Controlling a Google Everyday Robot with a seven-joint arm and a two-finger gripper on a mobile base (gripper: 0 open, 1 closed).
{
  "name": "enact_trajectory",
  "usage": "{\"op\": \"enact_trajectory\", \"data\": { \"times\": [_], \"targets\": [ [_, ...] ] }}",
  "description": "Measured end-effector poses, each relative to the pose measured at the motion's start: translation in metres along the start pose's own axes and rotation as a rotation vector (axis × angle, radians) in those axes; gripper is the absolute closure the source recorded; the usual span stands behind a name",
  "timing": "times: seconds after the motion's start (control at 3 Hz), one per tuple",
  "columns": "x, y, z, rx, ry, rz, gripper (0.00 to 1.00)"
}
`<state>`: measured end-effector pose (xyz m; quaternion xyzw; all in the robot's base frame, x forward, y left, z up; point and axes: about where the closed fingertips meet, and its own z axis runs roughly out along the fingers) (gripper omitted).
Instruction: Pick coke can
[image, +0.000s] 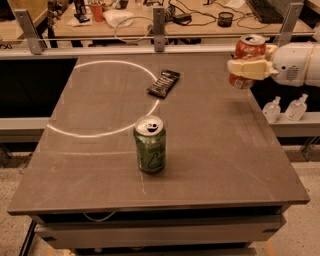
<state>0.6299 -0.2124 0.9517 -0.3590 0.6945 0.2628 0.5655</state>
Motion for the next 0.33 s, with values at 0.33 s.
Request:
{"op": "enact_trajectory", "data": {
  "times": [0.33],
  "targets": [
    [-0.0056,-0.0031,-0.0033,0.007,-0.005,-0.005,1.0]
  ]
}}
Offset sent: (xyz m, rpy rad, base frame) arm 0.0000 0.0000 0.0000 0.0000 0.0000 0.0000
